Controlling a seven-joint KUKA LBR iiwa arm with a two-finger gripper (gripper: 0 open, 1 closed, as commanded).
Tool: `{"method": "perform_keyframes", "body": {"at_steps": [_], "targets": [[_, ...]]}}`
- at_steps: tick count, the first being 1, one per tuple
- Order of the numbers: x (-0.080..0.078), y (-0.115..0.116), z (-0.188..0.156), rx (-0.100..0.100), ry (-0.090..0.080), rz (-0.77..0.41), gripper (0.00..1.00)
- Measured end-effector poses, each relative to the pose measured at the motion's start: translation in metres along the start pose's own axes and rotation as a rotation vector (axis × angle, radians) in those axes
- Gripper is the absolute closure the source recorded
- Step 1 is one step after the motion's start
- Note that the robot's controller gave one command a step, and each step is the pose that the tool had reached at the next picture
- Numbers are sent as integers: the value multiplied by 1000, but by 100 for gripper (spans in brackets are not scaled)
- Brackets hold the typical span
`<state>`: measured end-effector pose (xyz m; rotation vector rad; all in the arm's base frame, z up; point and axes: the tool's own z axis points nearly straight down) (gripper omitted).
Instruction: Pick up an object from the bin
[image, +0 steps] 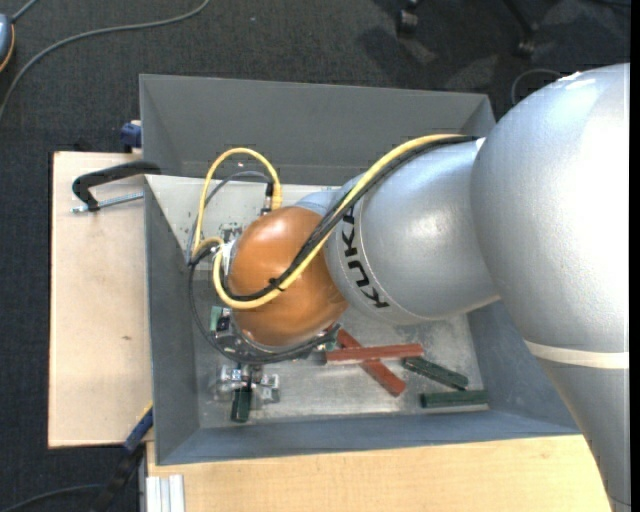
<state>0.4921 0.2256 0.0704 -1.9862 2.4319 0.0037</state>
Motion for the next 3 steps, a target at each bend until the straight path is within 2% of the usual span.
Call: {"method": "perform_keyframes", "body": {"at_steps": [1,3], "targets": [[-3,-1,-62,9,-6,2,100],[-8,-3,-110,7,-5,8,100]]}}
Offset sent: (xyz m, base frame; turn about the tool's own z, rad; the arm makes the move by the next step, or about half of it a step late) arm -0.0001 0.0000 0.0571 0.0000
